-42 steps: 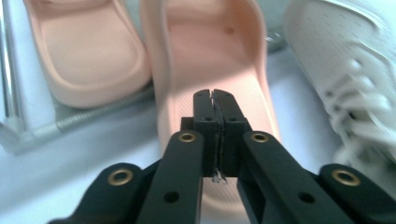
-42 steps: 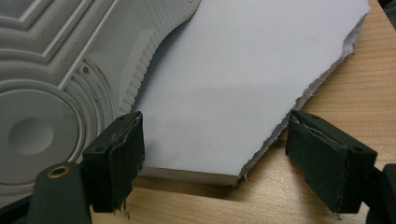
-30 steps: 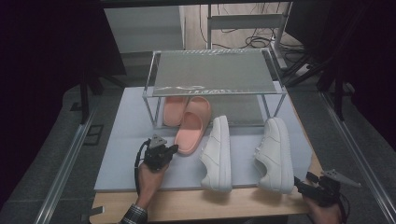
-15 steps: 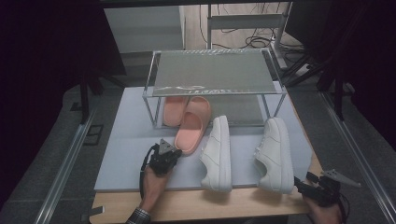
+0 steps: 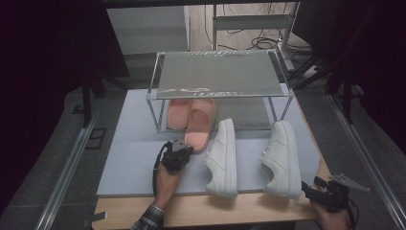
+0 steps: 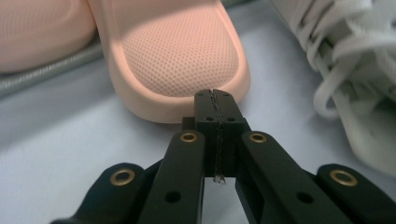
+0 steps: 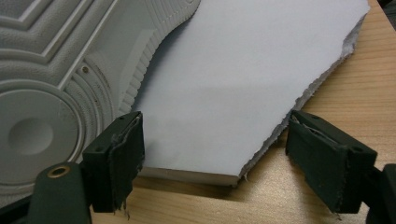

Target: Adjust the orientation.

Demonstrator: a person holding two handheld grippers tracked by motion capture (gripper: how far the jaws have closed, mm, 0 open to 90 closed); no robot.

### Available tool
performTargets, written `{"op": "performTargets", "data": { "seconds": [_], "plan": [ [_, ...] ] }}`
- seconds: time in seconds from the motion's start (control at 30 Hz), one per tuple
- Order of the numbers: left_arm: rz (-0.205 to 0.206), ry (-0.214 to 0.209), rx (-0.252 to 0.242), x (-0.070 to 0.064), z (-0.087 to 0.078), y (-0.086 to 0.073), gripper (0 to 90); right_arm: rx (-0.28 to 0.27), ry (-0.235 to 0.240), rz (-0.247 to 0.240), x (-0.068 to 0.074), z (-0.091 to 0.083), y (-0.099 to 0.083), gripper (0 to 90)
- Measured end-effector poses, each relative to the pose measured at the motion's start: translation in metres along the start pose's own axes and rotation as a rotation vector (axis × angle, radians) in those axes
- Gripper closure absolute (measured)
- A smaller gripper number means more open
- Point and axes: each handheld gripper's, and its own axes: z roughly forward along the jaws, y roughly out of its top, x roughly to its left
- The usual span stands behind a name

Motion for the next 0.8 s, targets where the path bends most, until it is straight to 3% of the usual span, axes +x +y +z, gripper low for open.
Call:
{"op": "performTargets", "data": {
  "seconds": [0.27, 0.43, 0.8],
  "plan": [
    [-0.005, 0.017, -0.028, -0.004, 0.004, 0.009, 89.7, 0.0, 0.001, 0.0, 0.0, 0.0, 0.0, 19.6],
    [0.016, 0.005, -0.013, -0.011, 0.008, 0.009, 89.7, 0.0, 0.001, 0.0, 0.0, 0.0, 0.0, 19.6],
    [0.006, 0.024, -0.004, -0.012, 0.026, 0.022, 89.7, 0.0, 0.001, 0.0, 0.0, 0.0, 0.0, 19.6]
  ]
}}
